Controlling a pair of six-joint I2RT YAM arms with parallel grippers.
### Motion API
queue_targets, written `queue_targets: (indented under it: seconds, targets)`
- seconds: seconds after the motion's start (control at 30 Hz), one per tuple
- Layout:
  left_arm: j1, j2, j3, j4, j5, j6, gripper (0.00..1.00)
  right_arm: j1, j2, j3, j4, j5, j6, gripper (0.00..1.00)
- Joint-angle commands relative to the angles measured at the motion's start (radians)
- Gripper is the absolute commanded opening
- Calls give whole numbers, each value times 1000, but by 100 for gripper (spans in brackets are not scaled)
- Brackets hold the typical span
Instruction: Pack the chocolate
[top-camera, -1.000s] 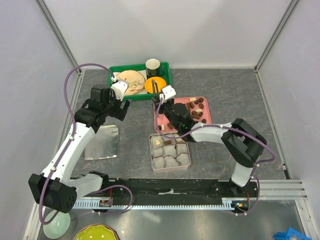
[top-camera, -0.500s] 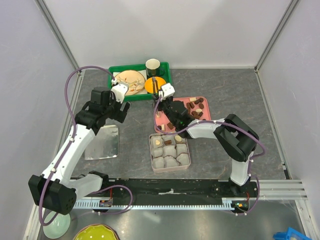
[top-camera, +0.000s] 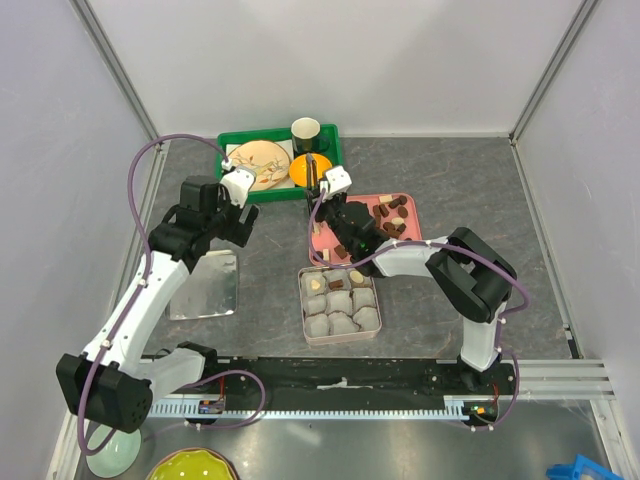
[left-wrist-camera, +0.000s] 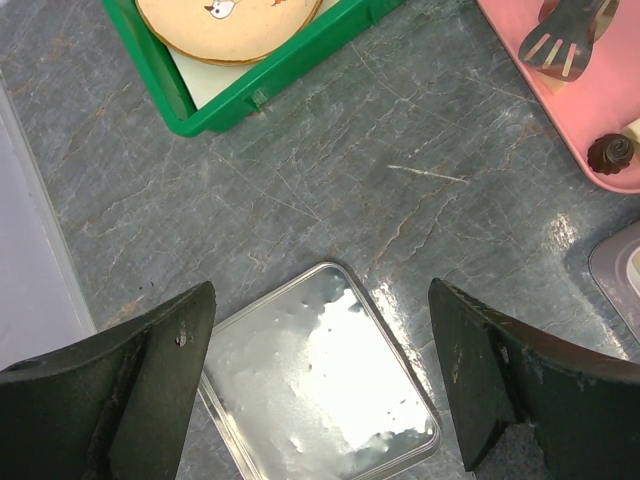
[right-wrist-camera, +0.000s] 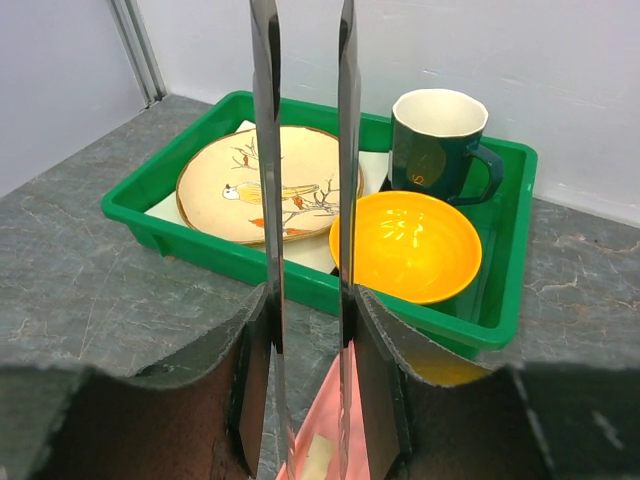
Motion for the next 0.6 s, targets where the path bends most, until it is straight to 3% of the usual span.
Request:
queue_targets:
  seconds: [0.0,0.57]
  targets:
    - [9,-27,-9,42,-13,31,94,-1,-9,6,72,6,25,44]
    - [10,-41,-23,43,-13,41,94,-3,-14,-60,69,52,19,43]
